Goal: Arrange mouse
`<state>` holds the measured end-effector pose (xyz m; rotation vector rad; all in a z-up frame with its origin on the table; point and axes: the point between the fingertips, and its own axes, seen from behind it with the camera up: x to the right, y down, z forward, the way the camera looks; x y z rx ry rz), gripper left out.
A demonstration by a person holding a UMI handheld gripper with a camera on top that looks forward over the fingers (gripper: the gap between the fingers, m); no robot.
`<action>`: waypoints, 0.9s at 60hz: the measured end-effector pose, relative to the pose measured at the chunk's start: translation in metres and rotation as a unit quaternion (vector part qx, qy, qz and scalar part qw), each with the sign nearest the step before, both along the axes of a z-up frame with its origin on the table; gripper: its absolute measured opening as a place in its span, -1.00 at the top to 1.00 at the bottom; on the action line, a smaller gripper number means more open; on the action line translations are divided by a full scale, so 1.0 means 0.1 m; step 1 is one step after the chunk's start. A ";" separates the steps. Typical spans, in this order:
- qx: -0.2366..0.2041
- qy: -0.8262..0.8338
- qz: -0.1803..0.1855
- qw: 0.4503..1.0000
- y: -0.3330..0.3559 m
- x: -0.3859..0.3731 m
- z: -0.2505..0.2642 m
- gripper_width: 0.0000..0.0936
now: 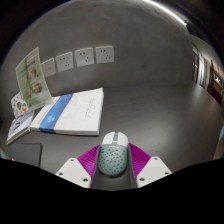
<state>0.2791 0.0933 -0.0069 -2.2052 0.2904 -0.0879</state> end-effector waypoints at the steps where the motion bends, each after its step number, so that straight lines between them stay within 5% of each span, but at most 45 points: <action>1: -0.002 -0.003 -0.001 1.000 -0.02 0.02 0.01 0.03; 13: 0.094 -0.018 -0.022 0.995 -0.19 -0.19 1.07 0.03; 24: 0.156 0.003 0.066 0.985 -0.33 -1.83 1.95 0.02; 33: 0.101 0.013 0.146 0.984 -0.53 -3.36 1.16 0.03; 42: 0.012 -0.007 0.126 0.992 -0.78 -3.79 0.27 0.02; 49: -0.002 -0.011 0.107 0.994 -0.86 -3.79 -0.04 0.00; 54: 0.034 -0.005 0.094 0.995 -0.79 -3.76 0.00 0.02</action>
